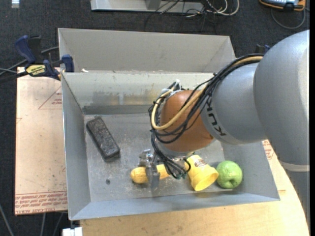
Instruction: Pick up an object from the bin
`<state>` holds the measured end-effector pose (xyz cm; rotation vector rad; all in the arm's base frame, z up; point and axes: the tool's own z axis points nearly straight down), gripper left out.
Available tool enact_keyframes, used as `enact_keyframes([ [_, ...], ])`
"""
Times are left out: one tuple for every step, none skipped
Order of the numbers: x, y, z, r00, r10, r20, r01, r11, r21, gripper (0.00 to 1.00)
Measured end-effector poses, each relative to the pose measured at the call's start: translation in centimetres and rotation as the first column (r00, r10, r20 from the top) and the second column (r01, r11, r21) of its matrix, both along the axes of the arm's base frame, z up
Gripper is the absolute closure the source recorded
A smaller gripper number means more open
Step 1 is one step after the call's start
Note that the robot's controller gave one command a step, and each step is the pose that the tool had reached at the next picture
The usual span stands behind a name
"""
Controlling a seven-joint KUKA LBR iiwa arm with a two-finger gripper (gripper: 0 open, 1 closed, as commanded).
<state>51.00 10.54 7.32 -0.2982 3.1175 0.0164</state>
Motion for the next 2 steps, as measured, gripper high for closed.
enact_keyframes([
  [1.37, -0.35, -0.06, 1.0, 0.002, 0.005, -0.002, 1.0, 0.005, 0.0],
  [1.33, -0.44, 0.01, 1.0, 0.001, 0.002, -0.001, 1.0, 0.003, 1.0],
])
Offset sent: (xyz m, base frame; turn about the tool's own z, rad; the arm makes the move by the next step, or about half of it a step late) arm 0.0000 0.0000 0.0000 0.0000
